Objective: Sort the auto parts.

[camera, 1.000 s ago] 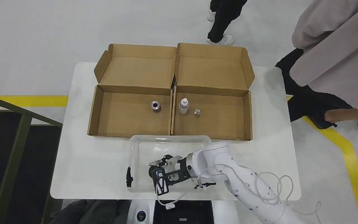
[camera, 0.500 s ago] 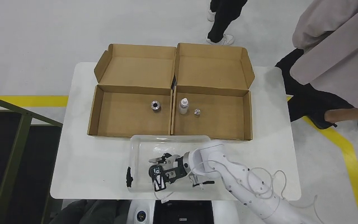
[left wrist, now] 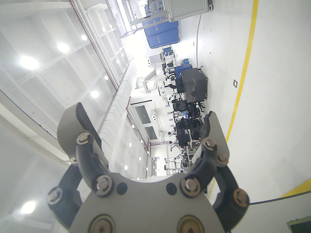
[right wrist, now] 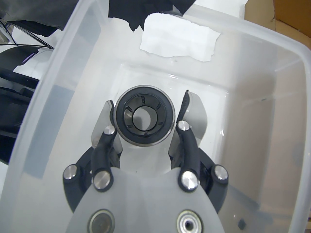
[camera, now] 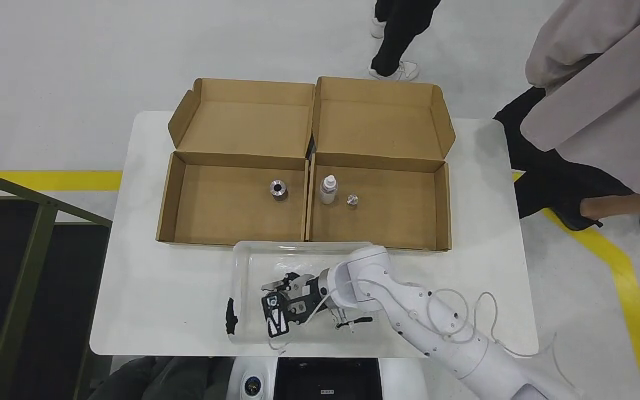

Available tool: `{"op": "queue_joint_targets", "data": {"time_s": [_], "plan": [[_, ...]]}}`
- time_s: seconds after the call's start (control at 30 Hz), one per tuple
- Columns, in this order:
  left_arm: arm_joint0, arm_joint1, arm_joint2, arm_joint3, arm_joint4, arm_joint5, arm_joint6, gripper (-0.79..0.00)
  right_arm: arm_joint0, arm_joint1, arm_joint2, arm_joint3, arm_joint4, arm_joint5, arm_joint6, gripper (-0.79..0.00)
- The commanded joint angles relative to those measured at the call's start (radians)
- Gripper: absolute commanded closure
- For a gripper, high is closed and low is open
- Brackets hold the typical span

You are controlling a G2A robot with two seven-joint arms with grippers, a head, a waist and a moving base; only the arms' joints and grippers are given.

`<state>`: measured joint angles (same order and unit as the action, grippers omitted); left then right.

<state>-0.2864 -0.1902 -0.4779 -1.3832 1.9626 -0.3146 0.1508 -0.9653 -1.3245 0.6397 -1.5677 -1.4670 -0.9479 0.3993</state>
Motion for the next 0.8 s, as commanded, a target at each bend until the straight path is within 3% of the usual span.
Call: {"op": "queue_joint_targets", "data": {"time_s": [0.0,0.03,0.2,0.23,0.77], "plan": [[0.0,0.0,0.0,0.0,0.0,0.0,0.0,-0.785,0.007,-0.002,-0.002,0.005,0.005,0.0,-0.007,-0.305],[0.0,0.0,0.0,0.0,0.0,0.0,0.0,-0.785,0.01,-0.003,-0.004,0.007,0.004,-0.001,-0.01,-0.28],[0.0,0.0,0.0,0.0,0.0,0.0,0.0,-0.785,0.019,-0.006,-0.009,0.019,0.015,0.0,-0.03,-0.015],[0.0,0.0,0.0,0.0,0.0,0.0,0.0,-0.785,0.021,-0.007,-0.008,0.02,0.018,0.001,-0.034,0.0],[0.0,0.0,0.0,0.0,0.0,0.0,0.0,-0.785,0.035,0.008,0.062,-0.036,0.089,-0.015,-0.062,0.0]]}}
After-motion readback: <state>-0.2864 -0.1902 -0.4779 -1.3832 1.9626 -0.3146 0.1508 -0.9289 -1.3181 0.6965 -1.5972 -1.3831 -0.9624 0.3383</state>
